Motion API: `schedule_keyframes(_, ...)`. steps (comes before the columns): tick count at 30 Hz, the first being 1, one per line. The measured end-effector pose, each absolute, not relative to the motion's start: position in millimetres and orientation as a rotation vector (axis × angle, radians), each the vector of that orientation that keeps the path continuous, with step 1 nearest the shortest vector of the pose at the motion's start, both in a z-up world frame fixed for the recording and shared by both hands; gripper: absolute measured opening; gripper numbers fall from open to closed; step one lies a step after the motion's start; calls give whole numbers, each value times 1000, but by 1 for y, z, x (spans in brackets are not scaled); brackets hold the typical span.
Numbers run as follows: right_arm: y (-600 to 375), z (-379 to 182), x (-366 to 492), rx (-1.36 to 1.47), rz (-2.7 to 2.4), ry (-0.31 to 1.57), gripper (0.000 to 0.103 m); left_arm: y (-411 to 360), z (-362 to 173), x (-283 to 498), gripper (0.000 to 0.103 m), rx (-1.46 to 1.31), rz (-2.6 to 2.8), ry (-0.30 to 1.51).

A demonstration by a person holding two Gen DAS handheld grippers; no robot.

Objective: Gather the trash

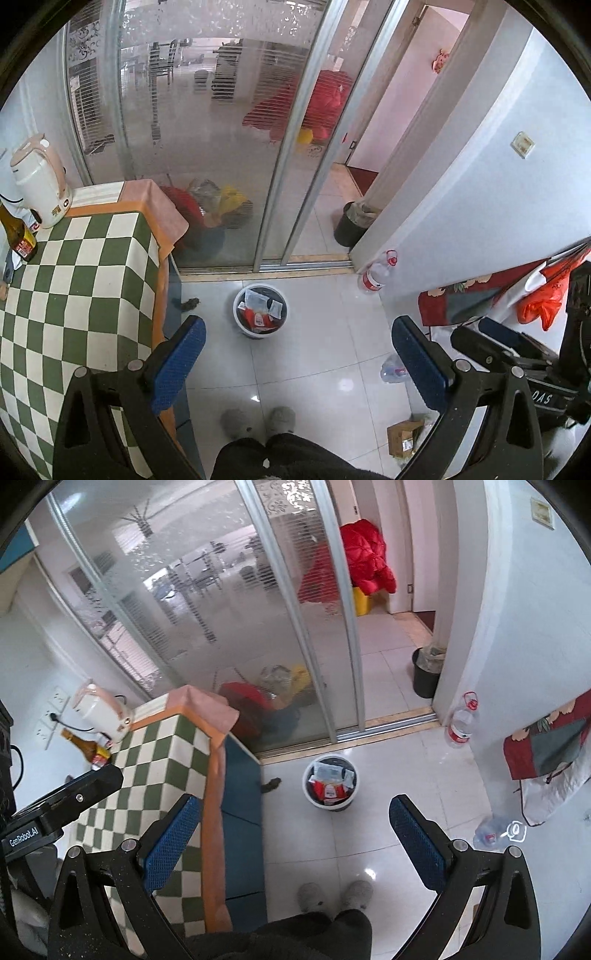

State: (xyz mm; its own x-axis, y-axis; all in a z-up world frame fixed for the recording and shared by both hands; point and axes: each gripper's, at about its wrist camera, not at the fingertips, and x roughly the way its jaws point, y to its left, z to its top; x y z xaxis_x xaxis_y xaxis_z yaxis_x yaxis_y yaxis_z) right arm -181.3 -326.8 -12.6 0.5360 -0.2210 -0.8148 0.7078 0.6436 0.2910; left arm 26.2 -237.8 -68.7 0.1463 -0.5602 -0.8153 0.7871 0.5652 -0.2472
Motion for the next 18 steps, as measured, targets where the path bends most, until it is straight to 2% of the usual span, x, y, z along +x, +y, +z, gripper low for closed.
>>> schedule_keyframes(18,-340,-7,-189,671,-453,878,103,-222,-58,-1,103,279,-946,1063)
